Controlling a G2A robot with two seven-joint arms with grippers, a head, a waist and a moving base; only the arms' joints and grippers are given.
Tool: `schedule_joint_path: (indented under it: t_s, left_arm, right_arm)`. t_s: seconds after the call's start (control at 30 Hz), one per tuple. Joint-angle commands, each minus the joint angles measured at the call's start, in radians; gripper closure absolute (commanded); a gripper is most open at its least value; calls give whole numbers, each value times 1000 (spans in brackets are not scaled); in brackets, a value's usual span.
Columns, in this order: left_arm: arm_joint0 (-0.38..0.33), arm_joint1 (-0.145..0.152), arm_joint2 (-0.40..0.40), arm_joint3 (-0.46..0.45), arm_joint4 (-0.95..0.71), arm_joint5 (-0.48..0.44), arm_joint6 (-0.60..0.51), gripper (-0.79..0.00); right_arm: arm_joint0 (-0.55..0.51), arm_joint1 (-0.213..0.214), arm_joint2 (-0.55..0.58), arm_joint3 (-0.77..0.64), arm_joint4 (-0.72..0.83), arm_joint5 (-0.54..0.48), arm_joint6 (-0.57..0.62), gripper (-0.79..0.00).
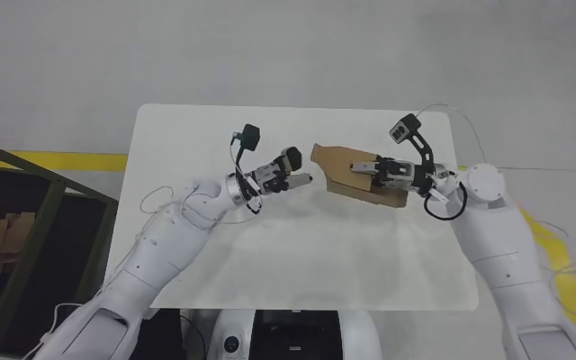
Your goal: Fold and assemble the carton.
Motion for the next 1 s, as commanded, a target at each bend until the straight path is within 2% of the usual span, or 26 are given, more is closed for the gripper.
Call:
schedule_joint_path:
  t_s: [0.0,0.27,0.43,0.57,0.7,0.97]
  left_arm:
    - [19,7,-27,-13,-11,14,-2,-785]
    - [69,26,-95,-117,-24,82,-62,-785]
    - [50,25,-88,-148,-7,217,-131,-785]
    - [19,19,-68,-148,15,319,-171,-785]
    - [-5,12,-54,-136,23,374,-180,-785]
    - [-27,3,-31,-103,54,409,-198,-785]
  right_arm:
    - [2,0,-4,9,-32,2,-28,0]
    - [1,0,-23,20,-153,26,-143,0]
    - [-16,3,-26,-29,-215,38,-184,0]
    - [-41,9,-18,-82,-256,54,-207,0]
    - [-66,15,-9,-128,-278,66,-213,0]
    - [-95,21,9,-182,-266,67,-202,0]
